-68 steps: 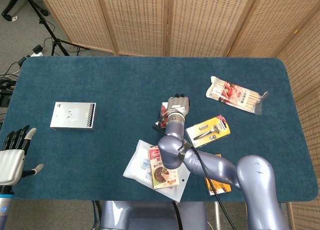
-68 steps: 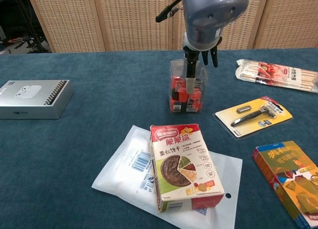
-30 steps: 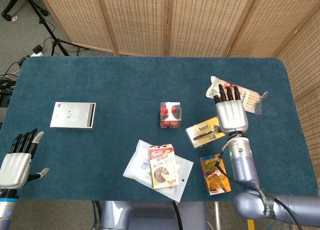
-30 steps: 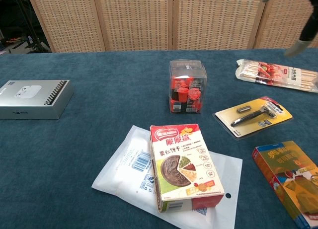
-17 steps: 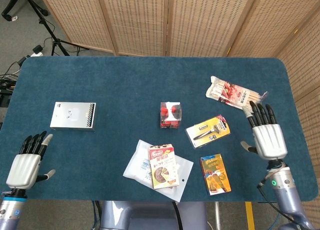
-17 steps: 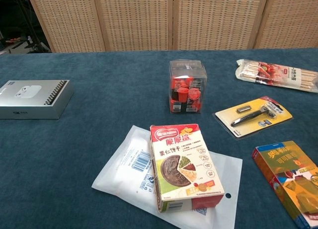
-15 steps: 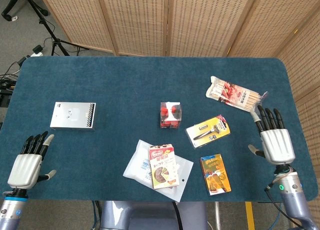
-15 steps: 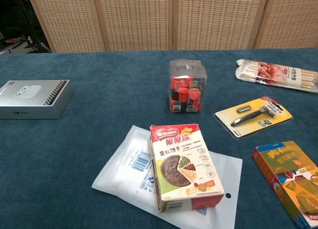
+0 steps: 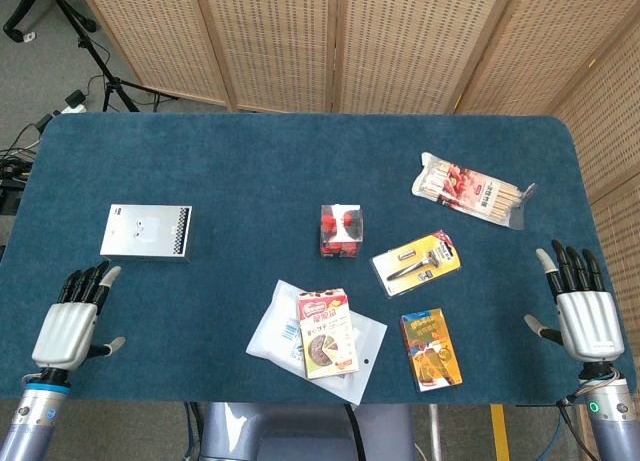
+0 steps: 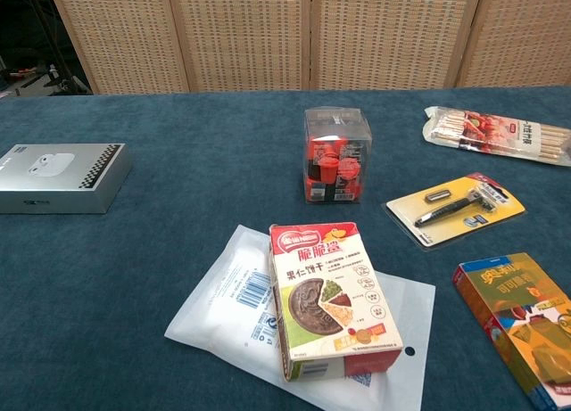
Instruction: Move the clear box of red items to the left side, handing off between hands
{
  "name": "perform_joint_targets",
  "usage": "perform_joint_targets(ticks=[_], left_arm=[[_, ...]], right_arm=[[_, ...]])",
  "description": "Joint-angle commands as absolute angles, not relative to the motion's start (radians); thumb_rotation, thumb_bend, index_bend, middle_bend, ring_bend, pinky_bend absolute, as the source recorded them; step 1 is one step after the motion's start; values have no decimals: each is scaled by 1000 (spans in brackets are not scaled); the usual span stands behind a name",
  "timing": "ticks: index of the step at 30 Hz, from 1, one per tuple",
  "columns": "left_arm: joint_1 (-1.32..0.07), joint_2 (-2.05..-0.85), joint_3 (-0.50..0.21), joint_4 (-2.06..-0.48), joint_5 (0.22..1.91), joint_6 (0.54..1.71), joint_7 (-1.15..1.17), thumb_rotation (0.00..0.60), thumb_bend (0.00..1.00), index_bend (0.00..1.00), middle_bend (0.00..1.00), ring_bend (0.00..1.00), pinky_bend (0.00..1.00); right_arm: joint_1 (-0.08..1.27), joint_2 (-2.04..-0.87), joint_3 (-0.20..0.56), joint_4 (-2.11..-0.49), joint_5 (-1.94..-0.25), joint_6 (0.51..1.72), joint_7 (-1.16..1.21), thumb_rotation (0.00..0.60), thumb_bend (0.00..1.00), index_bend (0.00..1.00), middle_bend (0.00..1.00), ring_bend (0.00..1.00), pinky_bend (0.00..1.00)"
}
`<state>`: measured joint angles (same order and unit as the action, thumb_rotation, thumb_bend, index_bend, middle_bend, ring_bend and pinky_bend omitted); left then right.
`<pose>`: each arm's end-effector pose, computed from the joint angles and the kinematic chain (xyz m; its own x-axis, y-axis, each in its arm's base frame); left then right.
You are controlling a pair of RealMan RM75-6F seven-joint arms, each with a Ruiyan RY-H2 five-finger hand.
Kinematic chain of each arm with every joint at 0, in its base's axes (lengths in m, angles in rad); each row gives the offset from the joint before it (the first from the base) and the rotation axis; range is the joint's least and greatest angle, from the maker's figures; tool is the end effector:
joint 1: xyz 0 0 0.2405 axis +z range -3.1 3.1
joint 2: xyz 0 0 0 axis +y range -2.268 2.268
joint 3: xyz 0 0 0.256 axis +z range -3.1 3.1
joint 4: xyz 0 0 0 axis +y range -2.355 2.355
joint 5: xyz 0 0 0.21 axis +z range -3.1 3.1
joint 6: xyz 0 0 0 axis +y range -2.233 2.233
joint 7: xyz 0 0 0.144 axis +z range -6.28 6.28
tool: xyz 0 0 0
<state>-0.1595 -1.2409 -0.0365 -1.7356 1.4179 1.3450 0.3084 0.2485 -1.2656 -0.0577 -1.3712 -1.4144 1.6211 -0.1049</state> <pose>-0.2742 0.1935 0.0929 0.4492 0.1524 0.8803 0.8933 -0.0598 -0.4455 -0.3209 -0.2162 0.1433 0.5654 0.1209 0.8159 -0.8163 -0.0599 0.5746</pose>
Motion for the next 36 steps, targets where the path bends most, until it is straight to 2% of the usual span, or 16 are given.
perform_joint_targets(ticks=[1,4,9,11,14,19,27,36], left_arm=[[-224,-1202,-97,-1803,1406,1303,343,600,0,0,0,0,0],[-327,-1126,-191,-1892,1313,1176,328,600,0,0,0,0,0],[-424,-1056,-274,-1959,1194,1059,314,600,0,0,0,0,0],[-501,-1032,-328,-1976,1115,991,332,600,0,0,0,0,0],[-606,-1027,-364,-1977,988,922,404,600,0,0,0,0,0],[-788,-1078,-381,-1942,774,843,525,600,0,0,0,0,0],[-1104,-1194,-351,-1841,349,790,652,600,0,0,0,0,0],[-1354,-1308,-301,-1706,86,805,768,600,0,0,0,0,0]], right_arm=[[241,-1265,-46,-1373,-1423,1618,-99,600,0,0,0,0,0],[230,-1261,-31,-1376,-1427,1620,-85,600,0,0,0,0,0],[221,-1254,-14,-1377,-1430,1615,-64,600,0,0,0,0,0],[217,-1250,-1,-1376,-1431,1613,-46,600,0,0,0,0,0],[208,-1244,12,-1373,-1434,1611,-25,600,0,0,0,0,0],[193,-1230,36,-1372,-1425,1609,24,600,0,0,0,0,0],[175,-1217,76,-1365,-1403,1591,89,600,0,0,0,0,0],[162,-1207,108,-1354,-1381,1570,151,600,2,0,0,0,0]])
